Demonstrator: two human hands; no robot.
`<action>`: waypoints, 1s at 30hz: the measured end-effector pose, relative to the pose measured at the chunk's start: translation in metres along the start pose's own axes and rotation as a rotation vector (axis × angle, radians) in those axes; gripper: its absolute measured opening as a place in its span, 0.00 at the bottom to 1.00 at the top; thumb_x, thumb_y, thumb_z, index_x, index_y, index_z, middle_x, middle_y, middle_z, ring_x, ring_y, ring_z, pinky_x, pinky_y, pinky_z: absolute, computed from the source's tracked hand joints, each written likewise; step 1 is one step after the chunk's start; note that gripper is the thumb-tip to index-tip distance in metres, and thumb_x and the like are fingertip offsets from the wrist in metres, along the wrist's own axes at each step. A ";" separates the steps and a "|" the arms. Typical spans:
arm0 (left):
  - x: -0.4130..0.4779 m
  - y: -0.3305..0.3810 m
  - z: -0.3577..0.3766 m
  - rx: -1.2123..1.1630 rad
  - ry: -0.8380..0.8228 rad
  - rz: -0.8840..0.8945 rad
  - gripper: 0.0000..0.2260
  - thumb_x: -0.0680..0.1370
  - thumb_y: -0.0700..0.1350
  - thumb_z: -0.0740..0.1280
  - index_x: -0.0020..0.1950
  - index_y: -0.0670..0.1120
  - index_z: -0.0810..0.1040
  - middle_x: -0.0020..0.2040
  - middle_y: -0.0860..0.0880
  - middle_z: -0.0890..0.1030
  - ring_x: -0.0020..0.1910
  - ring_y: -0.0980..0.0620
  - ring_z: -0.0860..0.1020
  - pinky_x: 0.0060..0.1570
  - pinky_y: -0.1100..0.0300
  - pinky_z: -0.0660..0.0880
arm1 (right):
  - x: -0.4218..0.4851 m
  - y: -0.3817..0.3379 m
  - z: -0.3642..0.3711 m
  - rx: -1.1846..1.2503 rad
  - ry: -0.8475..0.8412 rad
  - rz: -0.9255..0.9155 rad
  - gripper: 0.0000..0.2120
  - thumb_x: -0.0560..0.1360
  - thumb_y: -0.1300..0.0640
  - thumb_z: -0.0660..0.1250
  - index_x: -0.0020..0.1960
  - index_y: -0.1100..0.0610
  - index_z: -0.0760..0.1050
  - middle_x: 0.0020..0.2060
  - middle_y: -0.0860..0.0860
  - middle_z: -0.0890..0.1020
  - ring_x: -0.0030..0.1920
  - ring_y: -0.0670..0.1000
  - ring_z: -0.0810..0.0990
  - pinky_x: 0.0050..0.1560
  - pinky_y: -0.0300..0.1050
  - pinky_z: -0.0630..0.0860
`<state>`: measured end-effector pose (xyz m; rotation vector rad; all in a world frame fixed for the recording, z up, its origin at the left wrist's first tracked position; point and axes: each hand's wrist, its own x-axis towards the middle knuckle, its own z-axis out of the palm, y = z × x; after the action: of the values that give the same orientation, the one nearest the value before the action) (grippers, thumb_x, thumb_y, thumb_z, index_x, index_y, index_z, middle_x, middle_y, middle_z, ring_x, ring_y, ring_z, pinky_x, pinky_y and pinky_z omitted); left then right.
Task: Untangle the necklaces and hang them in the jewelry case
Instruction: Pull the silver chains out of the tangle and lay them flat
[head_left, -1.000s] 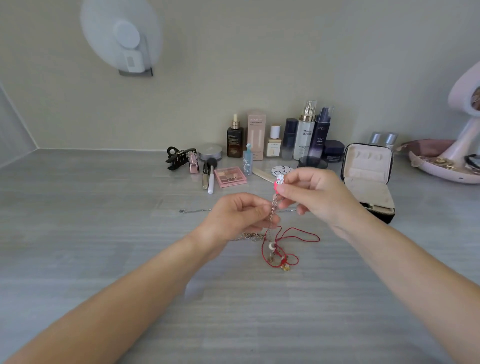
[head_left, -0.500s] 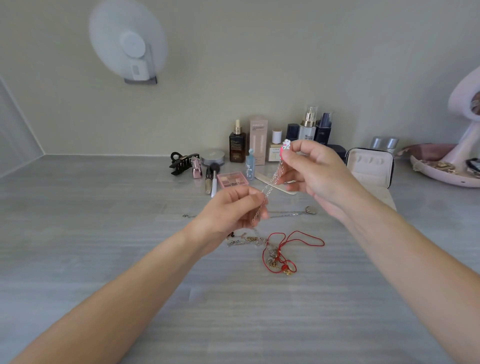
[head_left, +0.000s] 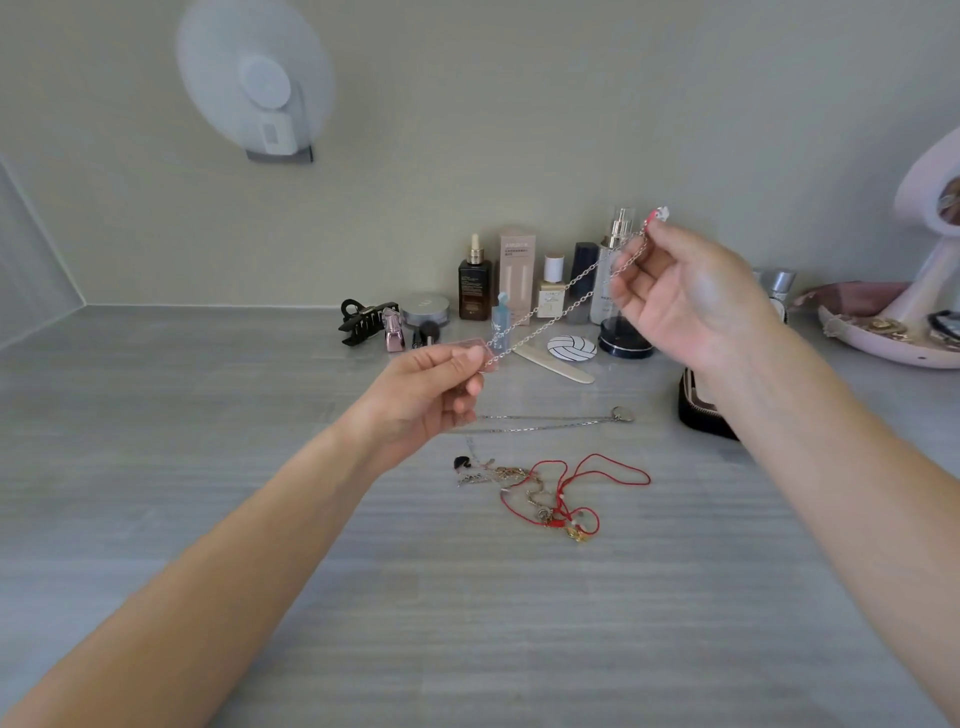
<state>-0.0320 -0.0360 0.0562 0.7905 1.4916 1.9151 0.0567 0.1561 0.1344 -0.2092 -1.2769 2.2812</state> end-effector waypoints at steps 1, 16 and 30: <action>0.001 0.001 -0.004 -0.009 0.016 -0.005 0.09 0.70 0.47 0.65 0.30 0.48 0.79 0.27 0.54 0.74 0.23 0.58 0.67 0.29 0.65 0.71 | 0.000 0.001 -0.003 0.018 0.023 -0.004 0.11 0.77 0.58 0.59 0.36 0.55 0.70 0.23 0.47 0.76 0.27 0.45 0.76 0.31 0.36 0.74; 0.007 -0.004 -0.042 -0.103 0.073 -0.103 0.07 0.69 0.44 0.67 0.45 0.43 0.76 0.29 0.54 0.77 0.23 0.60 0.68 0.25 0.67 0.69 | 0.005 0.012 -0.041 0.094 0.203 0.040 0.10 0.75 0.59 0.59 0.35 0.56 0.69 0.21 0.48 0.75 0.24 0.46 0.75 0.30 0.35 0.75; 0.042 -0.005 -0.083 0.896 0.274 -0.268 0.09 0.74 0.38 0.67 0.33 0.42 0.75 0.34 0.42 0.76 0.25 0.52 0.67 0.17 0.68 0.63 | 0.032 0.076 -0.087 -1.149 0.218 -0.010 0.05 0.70 0.59 0.67 0.37 0.58 0.79 0.31 0.51 0.75 0.32 0.48 0.69 0.35 0.42 0.65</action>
<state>-0.1207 -0.0560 0.0389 0.6336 2.5303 1.1378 0.0344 0.2057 0.0274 -0.7934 -2.2687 1.2049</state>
